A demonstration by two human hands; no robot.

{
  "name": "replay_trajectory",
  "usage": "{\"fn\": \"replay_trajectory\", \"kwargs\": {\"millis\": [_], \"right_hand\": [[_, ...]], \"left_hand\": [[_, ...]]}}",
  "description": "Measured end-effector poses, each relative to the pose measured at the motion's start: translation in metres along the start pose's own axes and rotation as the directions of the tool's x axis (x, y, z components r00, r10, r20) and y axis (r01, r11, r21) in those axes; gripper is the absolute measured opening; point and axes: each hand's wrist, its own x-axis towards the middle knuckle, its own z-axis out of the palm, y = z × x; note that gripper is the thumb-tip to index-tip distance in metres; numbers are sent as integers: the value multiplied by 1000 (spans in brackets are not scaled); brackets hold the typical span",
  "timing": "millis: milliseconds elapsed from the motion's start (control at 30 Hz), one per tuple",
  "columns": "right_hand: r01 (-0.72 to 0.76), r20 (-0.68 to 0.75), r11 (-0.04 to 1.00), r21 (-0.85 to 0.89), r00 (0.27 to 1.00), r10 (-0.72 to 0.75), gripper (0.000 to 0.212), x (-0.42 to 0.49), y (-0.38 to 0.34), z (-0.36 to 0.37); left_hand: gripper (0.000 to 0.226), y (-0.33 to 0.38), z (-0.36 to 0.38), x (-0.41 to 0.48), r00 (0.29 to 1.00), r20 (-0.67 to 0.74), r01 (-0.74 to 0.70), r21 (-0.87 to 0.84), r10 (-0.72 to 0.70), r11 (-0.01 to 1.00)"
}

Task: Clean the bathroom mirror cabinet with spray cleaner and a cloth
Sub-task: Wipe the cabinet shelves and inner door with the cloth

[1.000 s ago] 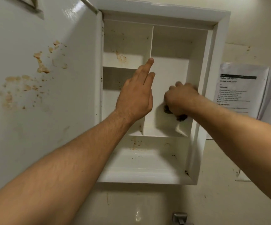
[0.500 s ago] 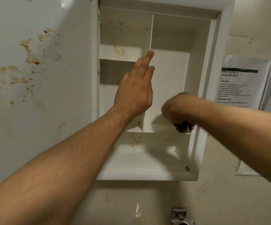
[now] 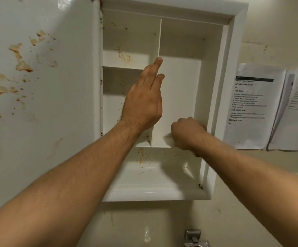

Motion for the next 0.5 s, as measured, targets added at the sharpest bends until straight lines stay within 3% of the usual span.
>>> {"fn": "replay_trajectory", "kwargs": {"millis": [67,133,167,233,300,400,467,500], "right_hand": [[-79,-61,951,297,993,101,9,-3,-7,2],[-81,-75,724,685,981,181,5,-5,-29,-1],[-73,-66,582,810,975,214,10,-4,-42,-5],[-59,-68,465,883,965,252,25,-4,-53,-9],[-45,-39,479,877,986,164,29,-9,-44,-15],[3,135,722,692,982,-134,40,-19,-13,-34],[-41,283,800,598,945,-163,26,-15,5,-56],[-76,274,787,613,954,-122,17,-13,14,-68]], "left_hand": [[45,2,-5,1,1000,7,1,-16,-1,1000],[43,3,-9,2,1000,-2,0,-29,0,1000],[43,4,-10,2,1000,-6,9,-38,-10,999],[42,7,-11,1,999,-1,32,-53,-32,998],[40,11,-11,1,999,0,44,-66,-44,997],[38,15,-13,2,997,5,79,-64,-79,995],[38,16,-13,1,996,15,91,-58,-91,994],[38,17,-15,1,997,19,80,-56,-79,995]]}}
